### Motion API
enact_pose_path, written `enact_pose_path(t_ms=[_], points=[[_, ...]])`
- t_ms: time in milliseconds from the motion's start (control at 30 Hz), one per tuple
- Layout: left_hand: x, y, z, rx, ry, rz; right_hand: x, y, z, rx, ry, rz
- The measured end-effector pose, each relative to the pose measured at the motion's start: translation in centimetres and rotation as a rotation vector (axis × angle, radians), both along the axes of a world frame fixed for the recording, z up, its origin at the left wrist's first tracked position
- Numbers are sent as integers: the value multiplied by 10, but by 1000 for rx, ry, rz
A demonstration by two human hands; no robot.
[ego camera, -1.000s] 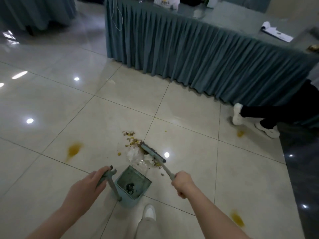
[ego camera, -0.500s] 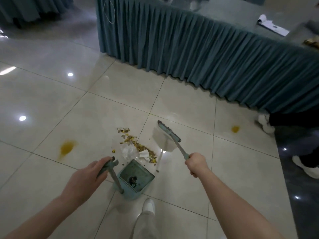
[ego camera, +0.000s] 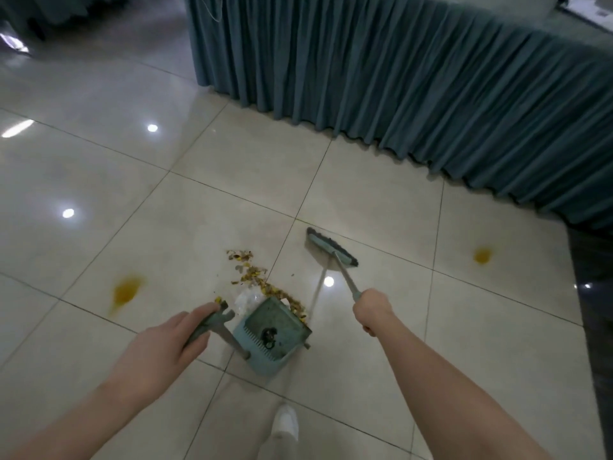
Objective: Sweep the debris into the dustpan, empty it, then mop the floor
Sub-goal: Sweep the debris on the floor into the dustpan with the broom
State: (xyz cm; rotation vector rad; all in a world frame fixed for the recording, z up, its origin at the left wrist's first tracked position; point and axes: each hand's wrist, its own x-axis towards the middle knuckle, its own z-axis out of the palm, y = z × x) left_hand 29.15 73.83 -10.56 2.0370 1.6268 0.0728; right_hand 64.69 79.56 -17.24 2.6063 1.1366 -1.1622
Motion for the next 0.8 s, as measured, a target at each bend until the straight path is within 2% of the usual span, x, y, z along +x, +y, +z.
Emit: enact_pose_path(t_ms=[300, 500, 800], points=[[-8, -29, -1, 11, -26, 65, -44, -72, 2, -82, 53, 120], [-33, -83, 1, 53, -27, 105, -81, -134, 32, -64, 72, 188], [-91, -163, -11, 156, -59, 165, -123, -225, 40, -107, 53, 278]])
